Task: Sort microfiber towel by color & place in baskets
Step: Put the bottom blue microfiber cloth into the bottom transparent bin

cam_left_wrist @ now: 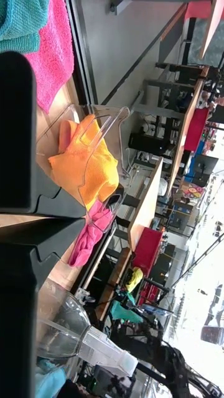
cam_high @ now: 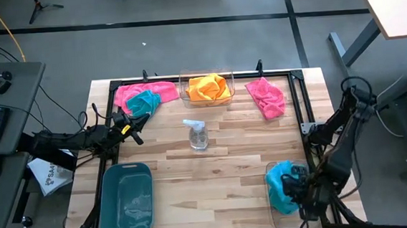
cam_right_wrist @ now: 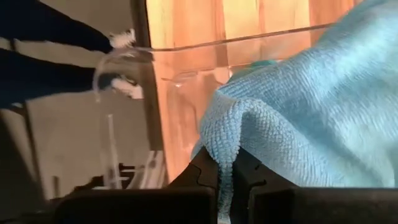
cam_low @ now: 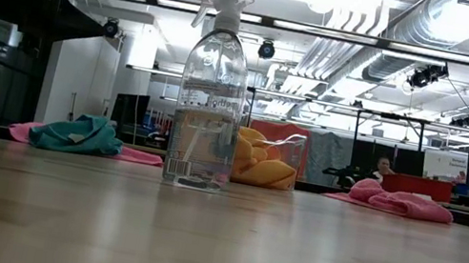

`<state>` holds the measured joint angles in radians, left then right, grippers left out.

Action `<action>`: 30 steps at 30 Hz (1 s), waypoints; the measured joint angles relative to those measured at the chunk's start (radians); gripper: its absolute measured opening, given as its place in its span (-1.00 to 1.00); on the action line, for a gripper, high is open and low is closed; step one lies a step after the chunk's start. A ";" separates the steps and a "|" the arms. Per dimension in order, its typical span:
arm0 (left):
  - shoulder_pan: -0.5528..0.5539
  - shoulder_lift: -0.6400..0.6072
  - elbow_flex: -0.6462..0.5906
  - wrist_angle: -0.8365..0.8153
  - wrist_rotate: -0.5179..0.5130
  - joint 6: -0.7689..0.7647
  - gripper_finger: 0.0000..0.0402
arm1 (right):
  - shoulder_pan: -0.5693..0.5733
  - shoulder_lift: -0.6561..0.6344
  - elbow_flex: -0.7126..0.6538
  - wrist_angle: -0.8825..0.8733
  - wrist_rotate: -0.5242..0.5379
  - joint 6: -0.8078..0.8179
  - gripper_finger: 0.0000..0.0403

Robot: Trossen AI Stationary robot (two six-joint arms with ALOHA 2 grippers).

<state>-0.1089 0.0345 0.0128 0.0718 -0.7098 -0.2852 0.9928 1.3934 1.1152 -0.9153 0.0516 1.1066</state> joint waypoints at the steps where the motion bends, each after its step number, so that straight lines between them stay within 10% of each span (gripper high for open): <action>1: 0.000 0.000 0.000 0.000 0.000 0.000 -1.00 | 0.000 0.020 0.000 0.007 -0.001 -0.009 -1.00; 30: 0.000 0.000 0.000 0.000 0.000 0.000 -1.00 | 0.017 0.321 0.000 0.180 -0.097 0.007 -0.98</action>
<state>-0.1089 0.0349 0.0126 0.0719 -0.7099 -0.2853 1.0100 1.7148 1.1149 -0.7350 -0.0454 1.1138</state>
